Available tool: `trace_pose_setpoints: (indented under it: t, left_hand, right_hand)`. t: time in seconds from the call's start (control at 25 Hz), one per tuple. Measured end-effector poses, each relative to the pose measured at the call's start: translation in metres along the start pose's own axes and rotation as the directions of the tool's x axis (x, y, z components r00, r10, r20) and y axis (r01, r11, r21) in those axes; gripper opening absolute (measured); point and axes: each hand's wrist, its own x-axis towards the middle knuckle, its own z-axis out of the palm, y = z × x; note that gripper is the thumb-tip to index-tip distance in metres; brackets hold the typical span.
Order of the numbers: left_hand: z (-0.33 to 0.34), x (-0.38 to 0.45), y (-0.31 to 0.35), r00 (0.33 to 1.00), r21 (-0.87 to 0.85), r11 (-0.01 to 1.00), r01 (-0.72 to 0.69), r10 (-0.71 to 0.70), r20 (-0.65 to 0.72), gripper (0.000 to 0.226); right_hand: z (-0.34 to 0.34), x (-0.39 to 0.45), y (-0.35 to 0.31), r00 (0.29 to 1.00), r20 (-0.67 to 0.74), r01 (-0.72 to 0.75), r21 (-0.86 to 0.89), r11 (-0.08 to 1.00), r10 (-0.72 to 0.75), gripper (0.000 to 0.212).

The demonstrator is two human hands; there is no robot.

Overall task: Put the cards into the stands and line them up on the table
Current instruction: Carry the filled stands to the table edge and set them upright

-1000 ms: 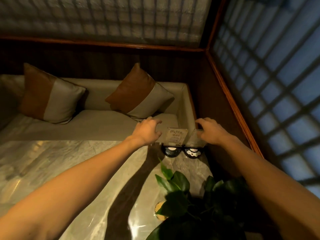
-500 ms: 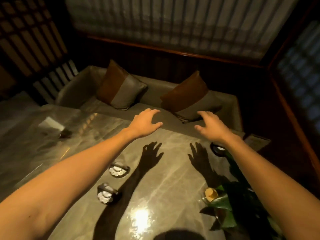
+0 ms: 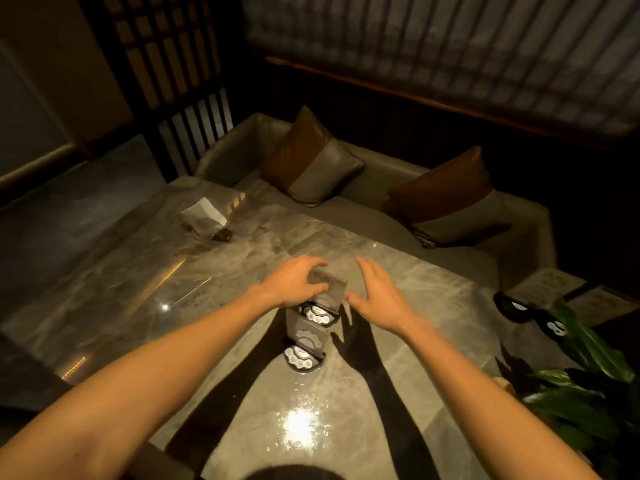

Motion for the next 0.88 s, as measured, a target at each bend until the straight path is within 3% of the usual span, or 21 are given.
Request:
trace_pose_setpoints:
  t: [0.2,0.28,0.48,0.72,0.88]
  left_hand:
    - [0.017,-0.040,-0.027,0.973,-0.086,0.996,-0.033,0.052,0.225,0.050]
    - [0.025,-0.051,-0.041,0.968,-0.045,0.998,-0.039,0.049,0.244,0.046]
    - [0.043,-0.061,-0.054,0.994,0.024,0.999,-0.022,0.019,0.104,0.024]
    - [0.050,-0.063,-0.064,0.999,-0.076,0.997,0.029,-0.027,0.028,0.013]
    - [0.041,-0.046,-0.062,0.998,-0.086,0.994,0.063,-0.065,-0.017,0.015]
  right_hand:
    - [0.032,0.011,-0.018,0.996,0.085,-0.016,0.007,1.000,0.016,0.072]
    - [0.040,0.020,-0.024,0.995,0.094,-0.012,-0.019,1.000,0.014,0.070]
    - [0.056,0.040,-0.034,0.997,0.039,-0.061,-0.059,0.996,0.064,0.054]
    - [0.059,0.050,-0.022,0.992,0.014,-0.122,-0.001,0.993,0.122,0.020]
    - [0.038,0.052,-0.008,0.992,0.006,-0.130,0.023,0.991,0.130,0.027]
